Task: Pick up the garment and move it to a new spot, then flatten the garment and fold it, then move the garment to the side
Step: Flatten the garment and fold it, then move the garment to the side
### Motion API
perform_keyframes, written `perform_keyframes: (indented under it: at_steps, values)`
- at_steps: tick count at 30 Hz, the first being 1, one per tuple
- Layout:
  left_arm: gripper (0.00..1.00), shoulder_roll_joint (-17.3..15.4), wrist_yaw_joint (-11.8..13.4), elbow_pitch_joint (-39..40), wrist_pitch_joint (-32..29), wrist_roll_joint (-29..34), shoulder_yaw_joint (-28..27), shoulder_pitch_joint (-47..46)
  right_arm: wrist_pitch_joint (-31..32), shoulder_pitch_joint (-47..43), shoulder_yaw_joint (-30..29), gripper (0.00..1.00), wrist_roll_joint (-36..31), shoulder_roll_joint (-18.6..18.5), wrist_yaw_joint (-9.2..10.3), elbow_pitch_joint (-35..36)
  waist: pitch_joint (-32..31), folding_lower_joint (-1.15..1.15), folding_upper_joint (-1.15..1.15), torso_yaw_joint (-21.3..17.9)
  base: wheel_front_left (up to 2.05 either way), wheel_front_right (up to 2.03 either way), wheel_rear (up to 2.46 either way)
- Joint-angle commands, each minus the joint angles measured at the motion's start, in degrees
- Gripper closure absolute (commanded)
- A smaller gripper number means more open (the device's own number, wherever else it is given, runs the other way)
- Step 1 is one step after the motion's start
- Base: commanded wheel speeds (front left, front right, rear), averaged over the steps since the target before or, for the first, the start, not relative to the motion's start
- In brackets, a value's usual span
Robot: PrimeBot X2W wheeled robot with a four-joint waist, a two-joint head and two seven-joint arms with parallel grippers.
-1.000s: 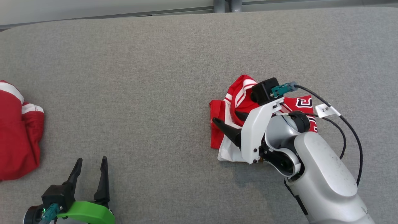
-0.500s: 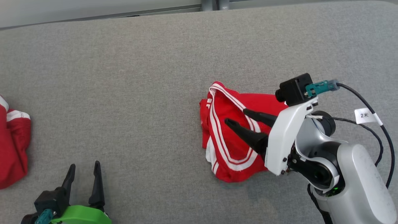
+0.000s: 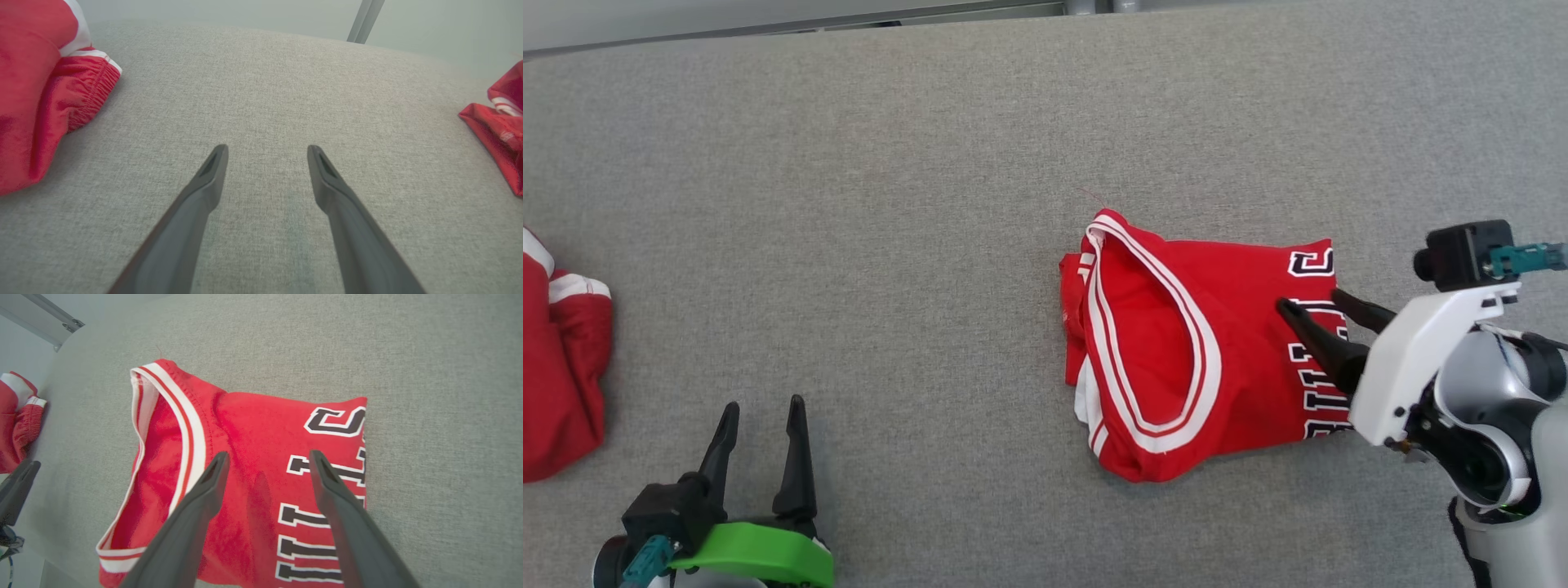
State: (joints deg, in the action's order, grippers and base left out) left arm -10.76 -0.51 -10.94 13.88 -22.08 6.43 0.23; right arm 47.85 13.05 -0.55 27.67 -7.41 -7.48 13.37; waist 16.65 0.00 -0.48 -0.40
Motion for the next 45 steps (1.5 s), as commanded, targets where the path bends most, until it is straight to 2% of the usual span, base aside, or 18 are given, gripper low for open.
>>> perform_keyframes:
  at_steps: [1,3,7,16,17,18,23,26,33,39,45]
  values:
    - [0.00,0.18,-0.16,0.77,0.37,0.26,0.18,-1.21,-0.33,-1.00,-0.93,0.00,-0.70,-1.15,-0.03,-0.81,0.41,0.00,0.48,0.56,0.00,0.00,0.00]
    - [0.00,0.25,-0.18,1.45,0.59,0.65,0.41,-1.30,-1.12,-1.95,-2.40,0.00,-2.46,-3.49,-0.03,-2.99,0.60,0.00,0.48,1.06,0.00,0.00,0.00]
    - [0.00,0.52,0.03,2.53,0.85,1.07,0.48,-1.70,-3.19,-1.89,-4.71,0.00,-3.49,-4.95,-0.03,-7.95,1.04,0.00,0.48,1.96,0.00,0.00,0.00]
    - [0.00,0.63,-0.32,2.05,1.07,1.27,0.77,-2.08,-6.08,1.31,-2.80,0.00,-0.88,-2.90,-0.03,-17.63,0.52,0.00,0.48,3.36,0.00,0.00,0.00]
    - [0.00,0.65,-0.26,2.00,1.10,1.28,0.77,-2.03,-6.33,1.52,-2.40,0.27,-0.44,-2.65,-0.03,-18.60,0.31,0.00,0.48,3.45,0.00,0.00,0.00]
    - [0.00,0.63,-0.23,1.90,1.13,1.32,0.78,-1.99,-6.68,1.76,-2.02,1.00,-0.03,-2.52,-0.03,-19.53,0.11,0.00,0.48,3.53,0.00,0.00,0.00]
    - [0.00,0.44,-0.03,1.71,1.20,1.43,0.75,-1.55,-8.41,2.52,0.10,1.00,2.57,-4.16,-0.03,-21.66,-1.01,0.00,0.48,3.34,0.00,0.00,0.00]
    - [0.00,0.09,0.17,1.89,1.25,1.51,0.54,-0.53,-9.97,2.06,-1.08,1.00,4.20,-5.55,-0.02,-22.55,-1.98,0.00,0.48,2.03,0.00,0.00,0.00]
    - [0.00,-0.59,0.41,2.82,1.23,1.51,0.36,0.41,-12.97,1.35,-3.99,1.00,4.45,-6.82,-0.02,-24.69,-2.23,0.00,0.48,-3.15,0.00,0.00,0.00]
    - [0.00,-1.55,0.29,4.44,0.37,1.72,0.67,-1.09,-18.00,4.15,-6.38,1.00,-1.22,-9.15,-0.02,-27.37,0.10,0.00,0.48,-6.70,0.00,0.00,0.00]
    - [0.00,-1.86,-0.03,5.55,-0.50,1.99,1.67,-3.10,-20.26,11.62,-8.68,1.00,-7.95,-12.19,-0.01,-30.77,3.23,0.00,0.48,-6.65,0.00,0.00,0.00]
